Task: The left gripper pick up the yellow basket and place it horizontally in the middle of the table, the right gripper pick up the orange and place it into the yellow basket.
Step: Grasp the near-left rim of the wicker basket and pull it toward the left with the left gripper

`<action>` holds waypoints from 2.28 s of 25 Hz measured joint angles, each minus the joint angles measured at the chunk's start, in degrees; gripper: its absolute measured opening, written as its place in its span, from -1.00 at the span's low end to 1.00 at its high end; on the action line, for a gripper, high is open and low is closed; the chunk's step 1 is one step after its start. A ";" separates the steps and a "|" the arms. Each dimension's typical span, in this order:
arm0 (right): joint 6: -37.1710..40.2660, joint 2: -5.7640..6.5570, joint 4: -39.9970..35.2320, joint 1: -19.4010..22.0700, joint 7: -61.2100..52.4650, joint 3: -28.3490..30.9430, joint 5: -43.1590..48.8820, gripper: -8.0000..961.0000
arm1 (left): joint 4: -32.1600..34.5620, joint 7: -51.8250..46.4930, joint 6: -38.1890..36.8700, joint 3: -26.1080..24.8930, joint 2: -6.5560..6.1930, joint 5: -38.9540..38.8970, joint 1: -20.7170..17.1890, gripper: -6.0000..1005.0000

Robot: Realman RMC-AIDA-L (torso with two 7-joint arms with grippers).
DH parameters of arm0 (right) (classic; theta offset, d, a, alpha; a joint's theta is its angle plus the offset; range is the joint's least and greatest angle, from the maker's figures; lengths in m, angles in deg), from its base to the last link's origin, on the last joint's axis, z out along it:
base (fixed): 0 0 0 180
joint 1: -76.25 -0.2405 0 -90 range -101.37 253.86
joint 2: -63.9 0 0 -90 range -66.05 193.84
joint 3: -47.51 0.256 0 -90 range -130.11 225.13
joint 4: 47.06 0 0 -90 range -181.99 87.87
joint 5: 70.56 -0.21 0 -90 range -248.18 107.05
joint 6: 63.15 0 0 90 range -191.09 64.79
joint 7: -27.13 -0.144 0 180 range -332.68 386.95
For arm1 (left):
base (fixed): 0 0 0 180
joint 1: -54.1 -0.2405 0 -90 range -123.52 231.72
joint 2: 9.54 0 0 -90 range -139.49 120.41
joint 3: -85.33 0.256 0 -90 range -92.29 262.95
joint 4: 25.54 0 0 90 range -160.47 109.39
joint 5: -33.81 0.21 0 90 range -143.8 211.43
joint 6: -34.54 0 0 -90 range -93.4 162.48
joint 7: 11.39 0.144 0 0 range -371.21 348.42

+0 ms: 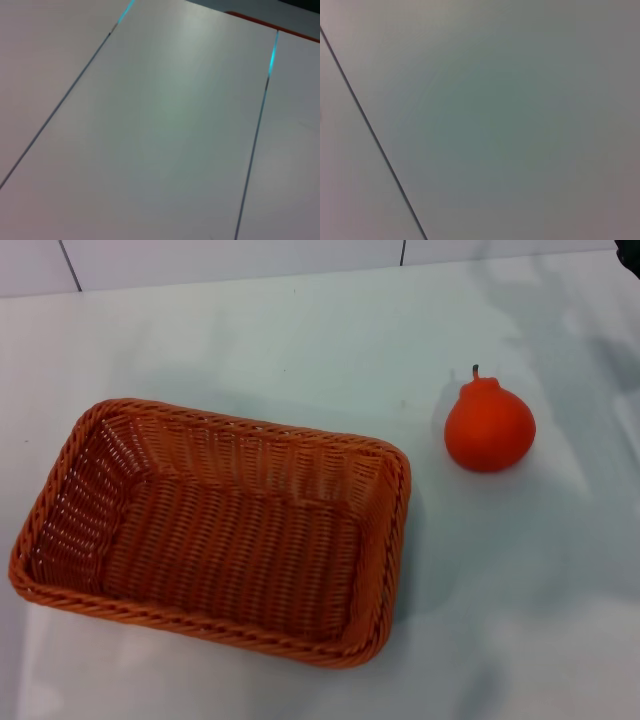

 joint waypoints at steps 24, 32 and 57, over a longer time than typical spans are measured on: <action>-0.55 0.43 -0.64 0.88 -0.52 0.42 -0.01 0.93 | 38.36 -59.43 10.05 19.24 -9.73 28.24 0.19 0.61; -0.66 0.43 -0.56 0.97 -0.23 1.21 0.00 0.93 | 59.26 -87.89 9.56 21.74 -10.88 57.35 5.27 0.59; -2.39 0.35 -0.60 1.10 0.00 1.59 0.00 0.93 | 71.34 -102.09 11.18 26.39 -5.10 83.65 11.09 0.60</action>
